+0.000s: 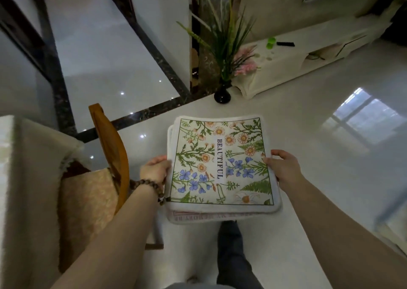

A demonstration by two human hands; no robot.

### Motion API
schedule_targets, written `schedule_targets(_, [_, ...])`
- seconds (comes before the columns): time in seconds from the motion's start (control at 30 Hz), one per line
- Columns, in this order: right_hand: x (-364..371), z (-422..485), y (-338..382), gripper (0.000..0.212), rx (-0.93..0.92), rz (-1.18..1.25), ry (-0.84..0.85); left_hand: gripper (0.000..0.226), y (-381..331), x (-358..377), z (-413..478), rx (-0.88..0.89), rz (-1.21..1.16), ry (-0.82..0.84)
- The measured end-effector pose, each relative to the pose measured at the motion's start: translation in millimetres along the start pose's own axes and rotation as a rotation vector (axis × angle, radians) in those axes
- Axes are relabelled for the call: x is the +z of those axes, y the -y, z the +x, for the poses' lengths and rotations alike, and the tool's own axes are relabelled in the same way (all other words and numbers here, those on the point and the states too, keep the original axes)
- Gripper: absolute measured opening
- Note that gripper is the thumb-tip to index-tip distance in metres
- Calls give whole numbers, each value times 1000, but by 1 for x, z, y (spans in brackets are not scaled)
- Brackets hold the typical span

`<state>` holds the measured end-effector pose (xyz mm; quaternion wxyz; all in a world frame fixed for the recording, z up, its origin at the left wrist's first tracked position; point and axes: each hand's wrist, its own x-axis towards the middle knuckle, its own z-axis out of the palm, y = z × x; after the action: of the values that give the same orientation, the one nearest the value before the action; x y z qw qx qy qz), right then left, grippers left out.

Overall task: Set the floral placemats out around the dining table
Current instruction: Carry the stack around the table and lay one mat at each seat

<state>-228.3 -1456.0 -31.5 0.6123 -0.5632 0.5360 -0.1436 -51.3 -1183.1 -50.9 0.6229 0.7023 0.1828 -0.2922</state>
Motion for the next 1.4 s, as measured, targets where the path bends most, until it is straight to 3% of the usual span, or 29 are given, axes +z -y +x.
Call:
schedule_targets(0.33, [92, 152, 127, 25, -77, -154, 343, 13, -79, 52, 79, -49, -233, -234])
schedule_targets(0.67, [228, 245, 203, 26, -76, -297, 507, 11, -141, 43, 155, -51, -398, -446])
schedule_targets(1.07, [481, 292, 293, 25, -99, -389, 666, 14, -252, -55, 297, -12, -589, -582])
schedule_targets(1.4, [671, 260, 338, 27, -133, -483, 887, 15, -304, -159, 345, -39, -717, -764])
